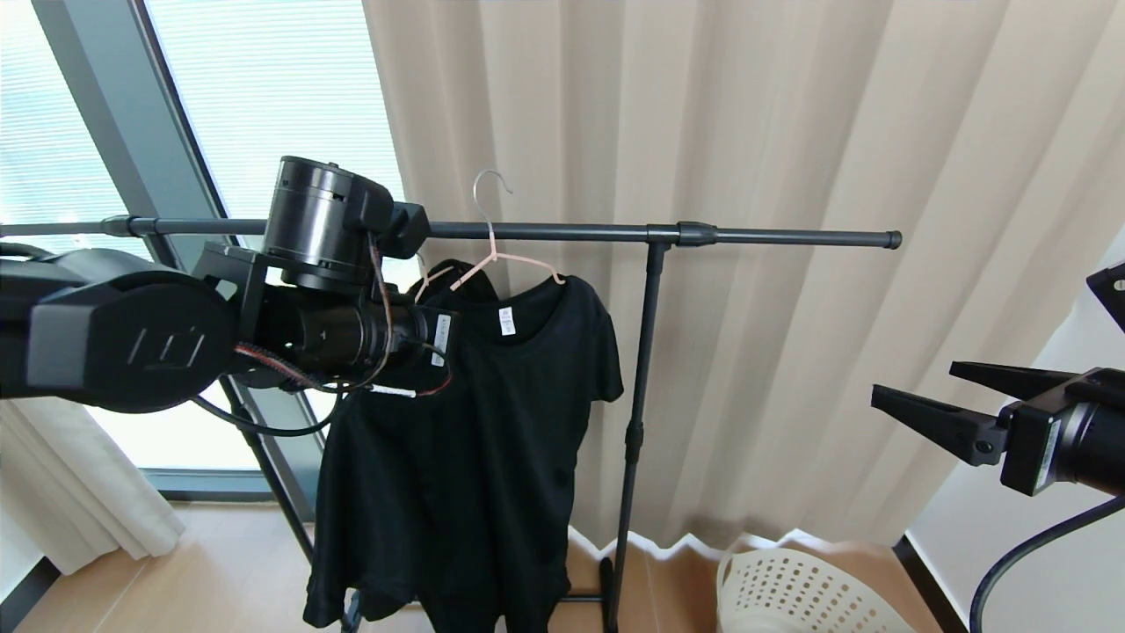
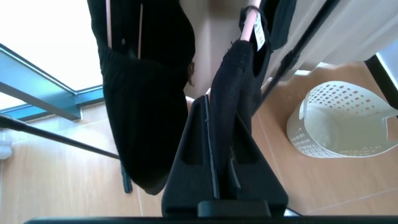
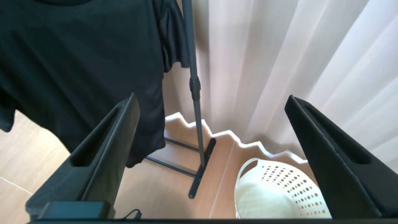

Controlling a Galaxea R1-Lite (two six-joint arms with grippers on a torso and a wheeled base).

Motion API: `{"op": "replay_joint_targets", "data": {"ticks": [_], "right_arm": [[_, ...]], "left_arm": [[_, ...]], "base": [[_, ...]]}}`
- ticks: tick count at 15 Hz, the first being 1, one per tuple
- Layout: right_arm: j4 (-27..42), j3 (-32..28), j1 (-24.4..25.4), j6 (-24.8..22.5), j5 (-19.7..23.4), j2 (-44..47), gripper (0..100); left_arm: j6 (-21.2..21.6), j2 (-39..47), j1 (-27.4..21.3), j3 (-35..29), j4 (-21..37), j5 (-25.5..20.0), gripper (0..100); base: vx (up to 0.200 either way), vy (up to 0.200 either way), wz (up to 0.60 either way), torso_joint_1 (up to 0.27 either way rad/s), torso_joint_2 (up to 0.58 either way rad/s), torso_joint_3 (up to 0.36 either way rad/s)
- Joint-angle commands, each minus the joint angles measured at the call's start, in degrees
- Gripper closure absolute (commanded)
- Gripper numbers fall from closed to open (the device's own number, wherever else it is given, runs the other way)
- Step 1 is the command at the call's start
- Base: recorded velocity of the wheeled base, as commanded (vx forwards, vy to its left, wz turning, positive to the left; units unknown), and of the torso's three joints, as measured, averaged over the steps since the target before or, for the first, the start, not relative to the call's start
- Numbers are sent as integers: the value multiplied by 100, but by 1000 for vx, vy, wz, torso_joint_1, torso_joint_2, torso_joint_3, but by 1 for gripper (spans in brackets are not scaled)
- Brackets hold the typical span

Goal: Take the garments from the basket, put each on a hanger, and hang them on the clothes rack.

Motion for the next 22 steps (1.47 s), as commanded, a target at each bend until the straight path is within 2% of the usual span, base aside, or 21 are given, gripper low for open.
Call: {"op": "replay_joint_targets", "data": {"ticks": [1, 2, 11, 22], "right_arm": [[-4, 2, 2, -1, 4, 11, 0], [-4, 11, 2, -10, 4, 2, 0], [-4, 28, 11, -10, 4, -24, 0], [-4, 81, 143, -10, 4, -86, 0]], "left_arm": [[7, 392, 56, -246, 15, 4, 100], [7, 691, 118, -554, 24, 4, 100], [-160, 1578, 127, -1433, -3, 12, 100], [-221, 1710, 100, -1354, 15, 12, 100]], "base": [[0, 0, 0, 0, 0, 0], [0, 0, 0, 0, 0, 0], [0, 0, 0, 0, 0, 0], [0, 0, 0, 0, 0, 0]]}}
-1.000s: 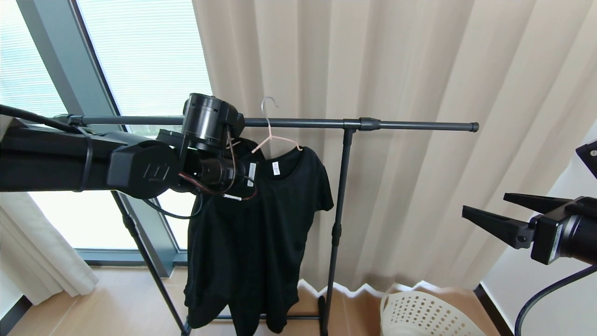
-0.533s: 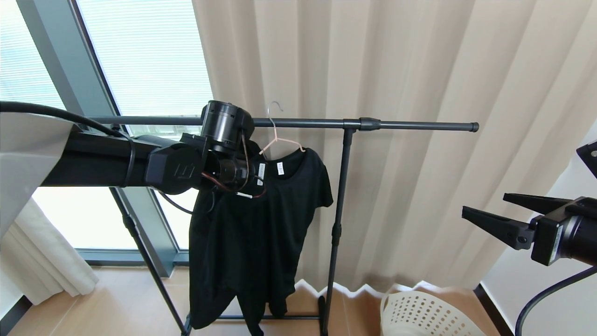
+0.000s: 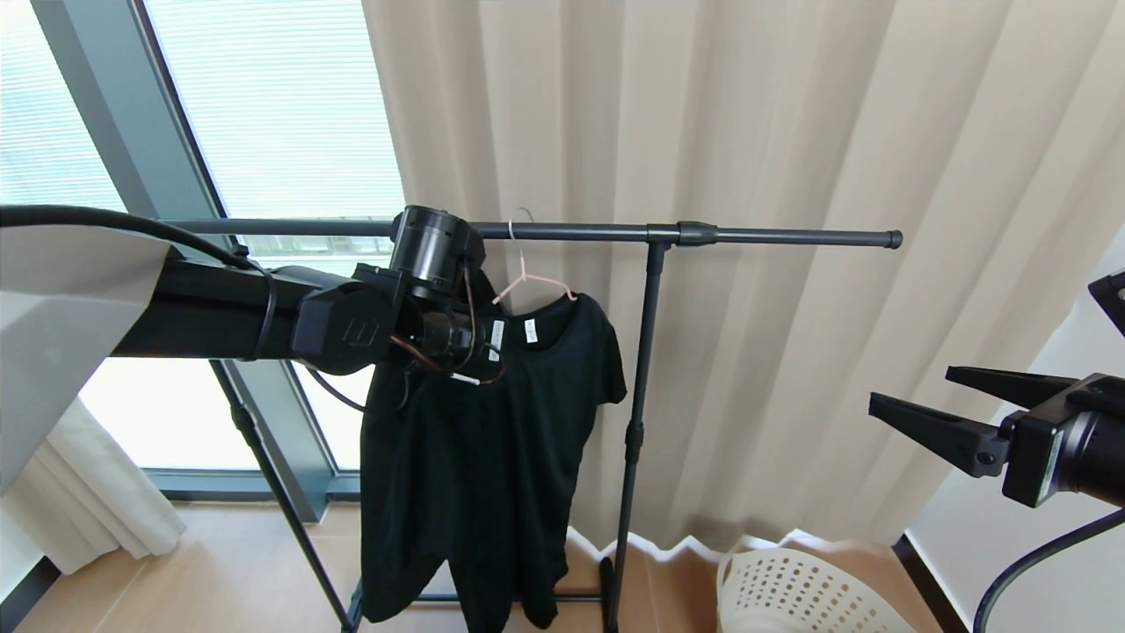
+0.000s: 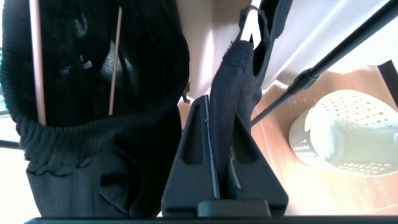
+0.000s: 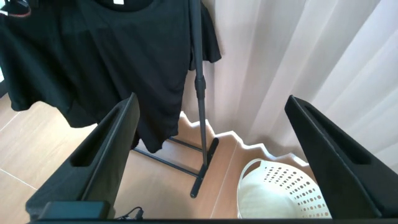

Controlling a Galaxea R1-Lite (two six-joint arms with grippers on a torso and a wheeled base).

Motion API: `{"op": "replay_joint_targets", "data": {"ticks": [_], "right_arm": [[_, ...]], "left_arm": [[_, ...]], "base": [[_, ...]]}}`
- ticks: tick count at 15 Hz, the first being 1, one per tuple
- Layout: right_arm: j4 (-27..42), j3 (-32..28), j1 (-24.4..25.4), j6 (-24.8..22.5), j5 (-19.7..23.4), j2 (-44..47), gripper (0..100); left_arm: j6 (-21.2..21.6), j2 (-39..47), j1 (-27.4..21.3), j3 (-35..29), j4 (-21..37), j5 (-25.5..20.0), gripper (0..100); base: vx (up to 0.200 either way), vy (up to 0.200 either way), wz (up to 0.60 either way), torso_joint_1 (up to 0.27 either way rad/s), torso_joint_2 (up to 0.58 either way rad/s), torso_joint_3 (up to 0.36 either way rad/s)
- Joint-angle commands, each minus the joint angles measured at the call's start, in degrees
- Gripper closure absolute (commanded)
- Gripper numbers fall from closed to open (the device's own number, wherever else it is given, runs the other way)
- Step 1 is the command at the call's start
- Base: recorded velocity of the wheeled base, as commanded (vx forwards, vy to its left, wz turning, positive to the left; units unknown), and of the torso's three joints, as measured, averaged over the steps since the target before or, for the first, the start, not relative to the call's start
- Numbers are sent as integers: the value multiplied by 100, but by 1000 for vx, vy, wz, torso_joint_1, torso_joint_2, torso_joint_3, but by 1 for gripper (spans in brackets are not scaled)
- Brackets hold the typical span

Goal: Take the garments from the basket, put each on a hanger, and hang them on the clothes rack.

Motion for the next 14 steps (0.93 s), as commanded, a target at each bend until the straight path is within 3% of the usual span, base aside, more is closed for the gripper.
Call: {"op": "replay_joint_targets", "data": {"ticks": [1, 10, 11, 14], "right_arm": [[-1, 3, 3, 0, 2, 2, 0], [-1, 12, 20, -9, 2, 11, 0], [-1, 12, 20, -9, -7, 11, 0], [-1, 12, 20, -9, 2, 20, 0]], "left_arm": [[-8, -20, -13, 65, -1, 4, 100], [-43, -64, -128, 232, -10, 171, 100], [-35, -64, -145, 214, -10, 189, 0], [-35, -64, -172, 214, 8, 215, 0]], "base": [[0, 0, 0, 0, 0, 0], [0, 0, 0, 0, 0, 0], [0, 0, 0, 0, 0, 0], [0, 0, 0, 0, 0, 0]]}}
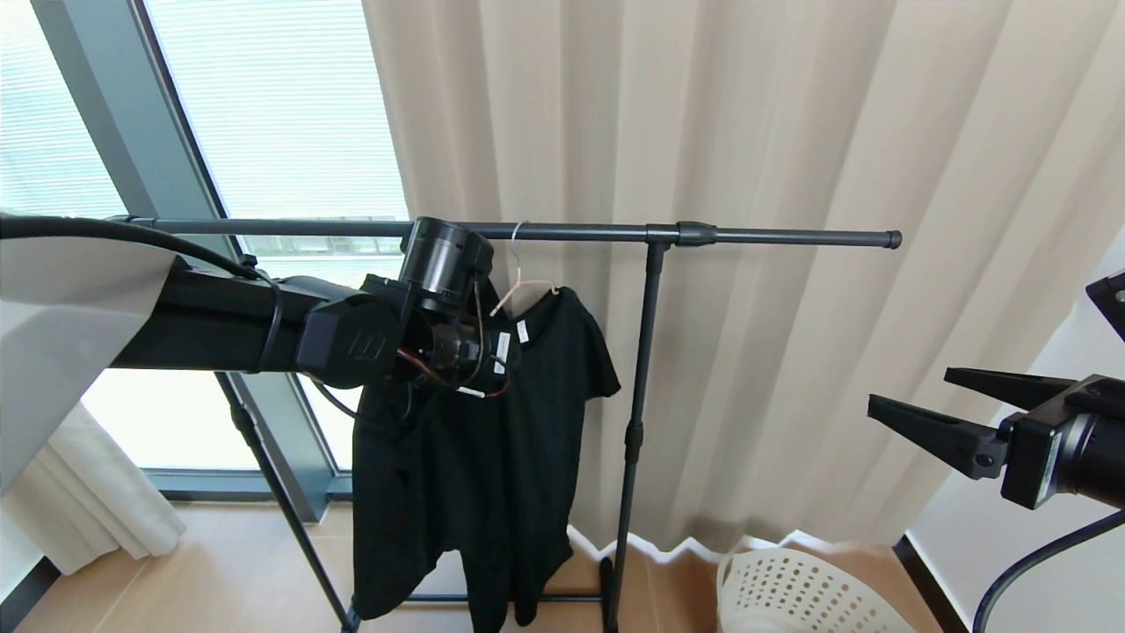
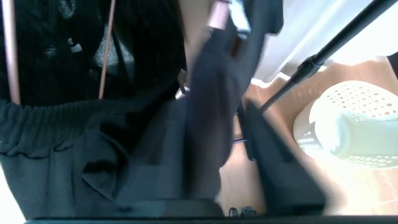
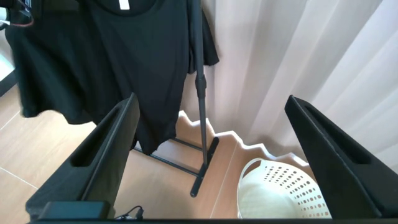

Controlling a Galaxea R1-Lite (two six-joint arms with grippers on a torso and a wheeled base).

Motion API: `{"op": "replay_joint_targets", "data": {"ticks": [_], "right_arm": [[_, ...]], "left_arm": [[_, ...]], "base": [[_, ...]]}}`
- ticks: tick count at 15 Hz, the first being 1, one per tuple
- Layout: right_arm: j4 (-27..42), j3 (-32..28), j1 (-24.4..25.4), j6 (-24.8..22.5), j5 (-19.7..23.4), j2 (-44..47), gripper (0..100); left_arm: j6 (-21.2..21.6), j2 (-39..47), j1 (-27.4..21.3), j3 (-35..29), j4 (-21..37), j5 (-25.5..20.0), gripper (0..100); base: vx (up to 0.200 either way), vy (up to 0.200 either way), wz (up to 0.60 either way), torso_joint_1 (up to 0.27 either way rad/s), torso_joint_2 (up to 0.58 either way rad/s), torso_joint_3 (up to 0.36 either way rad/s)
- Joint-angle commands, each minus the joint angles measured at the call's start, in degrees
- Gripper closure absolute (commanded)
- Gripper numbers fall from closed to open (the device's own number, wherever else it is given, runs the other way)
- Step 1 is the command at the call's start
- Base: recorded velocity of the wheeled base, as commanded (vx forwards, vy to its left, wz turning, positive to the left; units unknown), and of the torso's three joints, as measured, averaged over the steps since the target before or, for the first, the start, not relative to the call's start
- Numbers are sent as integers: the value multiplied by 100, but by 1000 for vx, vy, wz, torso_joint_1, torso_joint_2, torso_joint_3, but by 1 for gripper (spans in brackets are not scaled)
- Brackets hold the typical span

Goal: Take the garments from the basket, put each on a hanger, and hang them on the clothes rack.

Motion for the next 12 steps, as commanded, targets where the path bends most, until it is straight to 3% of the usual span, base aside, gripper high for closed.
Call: {"op": "replay_joint_targets", "data": {"ticks": [1, 7, 12], "right_arm": [[-1, 3, 12, 2, 5, 13, 0], [-45, 29, 135, 2, -153, -22, 0], [-28, 47, 311, -7, -399, -251, 0]], "left_arm": [[-8, -42, -6, 14, 18, 2, 0], [18, -1158, -85, 515, 167, 10, 0], [53, -2626, -507, 2053, 149, -25, 0]], "base": [[0, 0, 0, 0, 0, 0], [0, 0, 0, 0, 0, 0], [0, 0, 0, 0, 0, 0]]}}
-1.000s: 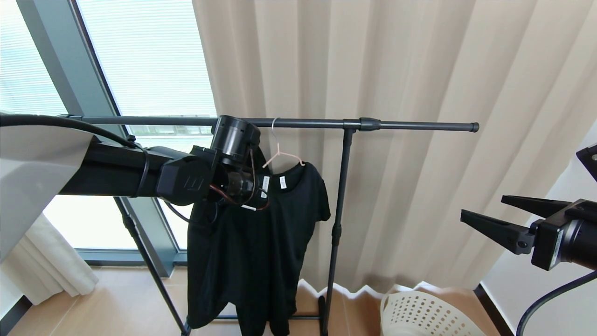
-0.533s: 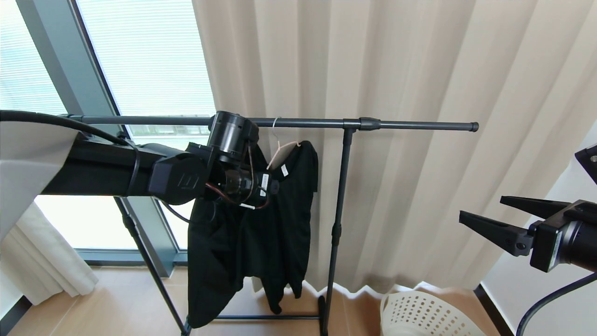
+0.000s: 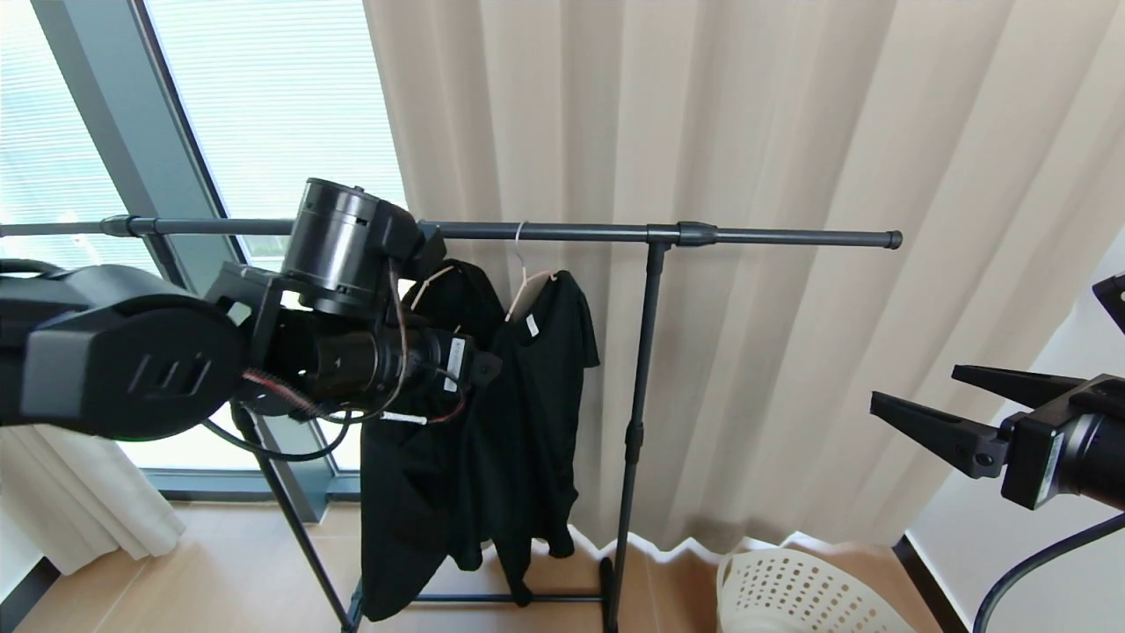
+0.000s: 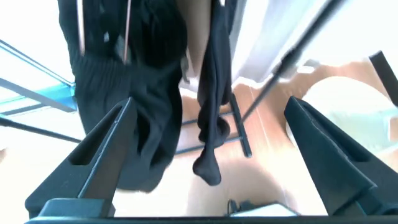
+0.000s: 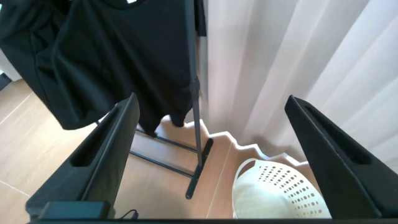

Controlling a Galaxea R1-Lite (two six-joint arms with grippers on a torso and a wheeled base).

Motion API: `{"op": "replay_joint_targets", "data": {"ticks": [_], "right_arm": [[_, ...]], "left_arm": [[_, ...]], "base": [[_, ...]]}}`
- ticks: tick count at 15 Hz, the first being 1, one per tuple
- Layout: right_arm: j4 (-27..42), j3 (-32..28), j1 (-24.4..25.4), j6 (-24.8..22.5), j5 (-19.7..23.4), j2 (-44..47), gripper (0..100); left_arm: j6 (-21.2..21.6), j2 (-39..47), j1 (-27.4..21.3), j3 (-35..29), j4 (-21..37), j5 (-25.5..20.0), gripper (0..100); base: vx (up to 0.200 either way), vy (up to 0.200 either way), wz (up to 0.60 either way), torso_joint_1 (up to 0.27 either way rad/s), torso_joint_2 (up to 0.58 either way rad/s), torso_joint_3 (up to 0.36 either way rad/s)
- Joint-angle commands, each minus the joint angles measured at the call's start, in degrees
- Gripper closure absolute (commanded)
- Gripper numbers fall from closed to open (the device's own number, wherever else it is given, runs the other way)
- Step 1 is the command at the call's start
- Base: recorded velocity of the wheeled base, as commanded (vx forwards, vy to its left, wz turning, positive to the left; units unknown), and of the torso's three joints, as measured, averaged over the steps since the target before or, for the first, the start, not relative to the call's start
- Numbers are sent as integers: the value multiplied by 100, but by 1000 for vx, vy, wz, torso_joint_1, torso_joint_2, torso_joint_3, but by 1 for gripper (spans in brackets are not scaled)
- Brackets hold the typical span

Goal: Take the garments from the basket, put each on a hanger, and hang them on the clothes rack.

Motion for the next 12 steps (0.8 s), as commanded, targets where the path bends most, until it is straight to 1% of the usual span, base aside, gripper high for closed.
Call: {"op": "replay_joint_targets", "data": {"ticks": [1, 3, 4, 5, 7, 9, 10, 12], "right_arm": [[30, 38, 151, -15, 0, -223, 0], [4, 108, 204, -138, -9, -249, 0], [-14, 188, 213, -218, -9, -266, 0], [-23, 258, 213, -341, -9, -337, 0], [12, 328, 213, -499, -9, -557, 0], [30, 627, 204, -710, -18, -934, 0], [30, 899, 204, -771, -18, -1242, 0], [39, 1321, 204, -780, -18, -1761, 0]], "left_arm": [[3, -948, -251, 746, -15, 8, 0], [-23, -1484, -471, 1466, -51, 17, 0], [-32, -1669, -559, 1739, -165, 17, 0], [-23, -1836, -603, 1994, -305, 26, 0], [-14, -2047, -620, 2328, -402, 35, 0], [-14, -2337, -629, 2776, -411, 35, 0], [-23, -2530, -620, 3119, -464, 35, 0], [-23, -2803, -620, 3760, -877, 52, 0]], "base": [[0, 0, 0, 0, 0, 0], [0, 0, 0, 0, 0, 0], [0, 0, 0, 0, 0, 0], [0, 0, 0, 0, 0, 0], [0, 0, 0, 0, 0, 0], [0, 0, 0, 0, 0, 0], [0, 0, 0, 0, 0, 0], [0, 0, 0, 0, 0, 0]]}}
